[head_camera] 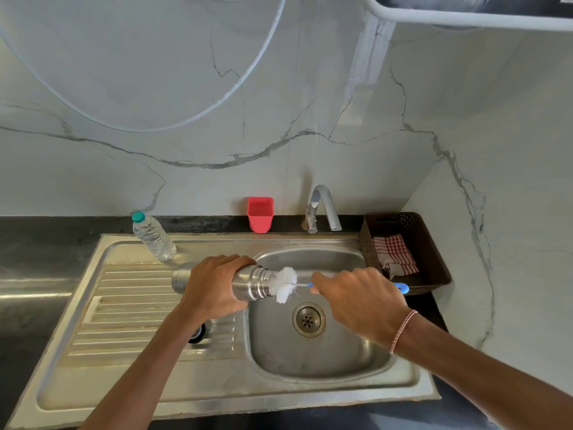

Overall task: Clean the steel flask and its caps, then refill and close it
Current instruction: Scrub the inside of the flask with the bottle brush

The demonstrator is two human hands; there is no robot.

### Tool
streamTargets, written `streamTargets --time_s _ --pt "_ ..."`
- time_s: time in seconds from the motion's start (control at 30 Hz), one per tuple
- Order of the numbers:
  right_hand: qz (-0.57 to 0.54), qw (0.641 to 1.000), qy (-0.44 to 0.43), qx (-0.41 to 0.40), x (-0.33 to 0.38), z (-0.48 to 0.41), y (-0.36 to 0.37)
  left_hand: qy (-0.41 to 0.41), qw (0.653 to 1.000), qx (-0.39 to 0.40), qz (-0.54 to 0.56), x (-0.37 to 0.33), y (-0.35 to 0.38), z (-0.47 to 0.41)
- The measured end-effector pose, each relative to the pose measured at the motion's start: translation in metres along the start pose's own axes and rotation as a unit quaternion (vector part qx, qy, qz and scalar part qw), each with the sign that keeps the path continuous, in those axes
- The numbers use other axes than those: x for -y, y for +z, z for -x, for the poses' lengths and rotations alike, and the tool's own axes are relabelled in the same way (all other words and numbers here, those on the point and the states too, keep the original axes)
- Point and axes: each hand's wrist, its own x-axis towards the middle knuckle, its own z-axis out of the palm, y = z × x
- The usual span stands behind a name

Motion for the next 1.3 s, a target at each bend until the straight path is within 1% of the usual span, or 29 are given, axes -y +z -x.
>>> streamTargets --time_s 0.03,0.1,0.17,0.2,0.23,0.3,0.33,0.4,0.43,0.47,0.5,0.53,0.57,0.63,0.67,0.7,0.83,0.87,0.9,0.93,0.97,1.03,1.07,1.1,1.13,1.2,1.23,1.27,1.3 --pt "-0.044 0.999 0.018 0.020 -0.005 0.002 -0.004 0.002 1.000 -0.004 -0.006 0.002 -0.001 0.000" --pt "-0.180 0.980 0.046 0.078 -0.020 0.005 -0.012 0.000 1.000 -0.015 -0.006 0.006 -0.004 0.000" --pt "-0.236 0.965 0.045 0.108 -0.034 0.006 -0.016 -0.003 1.000 -0.020 -0.002 0.007 -0.007 0.000" --pt "-0.229 0.967 0.043 0.108 -0.038 0.007 -0.015 -0.003 1.000 -0.022 -0.002 0.008 -0.008 -0.001" --pt "-0.193 0.976 0.040 0.096 -0.040 0.010 -0.013 -0.003 1.000 -0.023 -0.005 0.009 -0.009 -0.001" --pt "-0.056 0.998 0.021 0.029 -0.039 0.016 -0.007 -0.005 1.000 -0.024 -0.011 0.012 -0.010 -0.001" --pt "-0.011 1.000 0.023 -0.009 -0.037 0.020 -0.006 -0.010 1.000 -0.023 -0.011 0.013 -0.010 -0.002" --pt "0.036 0.995 0.023 -0.092 -0.036 0.026 -0.002 -0.016 1.000 -0.026 -0.002 0.016 -0.011 -0.002" --pt "0.034 0.994 0.027 -0.098 -0.035 0.027 0.000 -0.016 1.000 -0.027 0.000 0.015 -0.012 -0.003" --pt "0.020 0.996 0.034 -0.077 -0.031 0.027 0.001 -0.014 1.000 -0.028 -0.001 0.014 -0.012 -0.004" --pt "-0.005 0.998 0.047 -0.035 -0.026 0.026 0.001 -0.012 1.000 -0.027 -0.002 0.011 -0.012 -0.006" --pt "-0.045 0.997 0.068 0.012 -0.021 0.024 0.002 -0.010 1.000 -0.026 -0.003 0.008 -0.012 -0.008" --pt "-0.113 0.988 0.089 0.058 -0.020 0.019 0.001 -0.008 1.000 -0.024 -0.003 0.005 -0.011 -0.010" --pt "-0.286 0.937 0.128 0.154 -0.023 0.007 0.002 -0.007 1.000 -0.022 -0.005 0.001 -0.009 -0.013" --pt "-0.342 0.913 0.139 0.175 -0.025 0.000 0.001 -0.007 1.000 -0.022 -0.003 0.001 -0.007 -0.013" --pt "-0.374 0.898 0.146 0.182 -0.025 -0.006 0.000 -0.006 1.000 -0.023 0.000 -0.001 -0.006 -0.014" --pt "-0.422 0.863 0.180 0.212 -0.010 -0.018 0.003 0.013 1.000 -0.002 -0.006 -0.013 0.003 -0.015" --pt "-0.407 0.871 0.183 0.205 -0.004 -0.018 0.005 0.016 1.000 0.002 -0.007 -0.015 0.005 -0.015" --pt "-0.355 0.902 0.172 0.174 0.001 -0.016 0.008 0.016 1.000 0.004 -0.006 -0.017 0.006 -0.014" --pt "-0.263 0.947 0.145 0.118 0.006 -0.012 0.012 0.014 1.000 0.003 -0.003 -0.017 0.007 -0.013" --pt "-0.151 0.979 0.119 0.067 0.011 -0.008 0.014 0.008 1.000 0.001 0.002 -0.017 0.006 -0.012" --pt "-0.017 0.997 0.075 0.009 0.022 -0.001 0.015 0.000 1.000 -0.007 0.018 -0.018 0.004 -0.010" --pt "0.007 0.998 0.058 -0.009 0.026 0.002 0.017 -0.002 1.000 -0.010 0.027 -0.019 0.004 -0.010" --pt "0.010 0.998 0.054 -0.011 0.029 0.003 0.017 -0.003 0.999 -0.011 0.033 -0.021 0.003 -0.011" --pt "-0.004 0.998 0.057 0.008 0.031 0.003 0.017 -0.003 0.999 -0.010 0.033 -0.024 0.002 -0.012" --pt "-0.075 0.992 0.088 0.046 0.030 -0.003 0.014 -0.002 1.000 0.001 0.020 -0.027 0.002 -0.012" --pt "-0.139 0.981 0.106 0.085 0.025 -0.008 0.014 0.003 1.000 0.008 0.012 -0.027 0.003 -0.011" --pt "-0.217 0.960 0.120 0.127 0.021 -0.013 0.014 0.009 1.000 0.017 0.007 -0.027 0.005 -0.009" --pt "-0.267 0.942 0.121 0.164 0.016 -0.018 0.013 0.014 1.000 0.025 0.006 -0.027 0.006 -0.007"
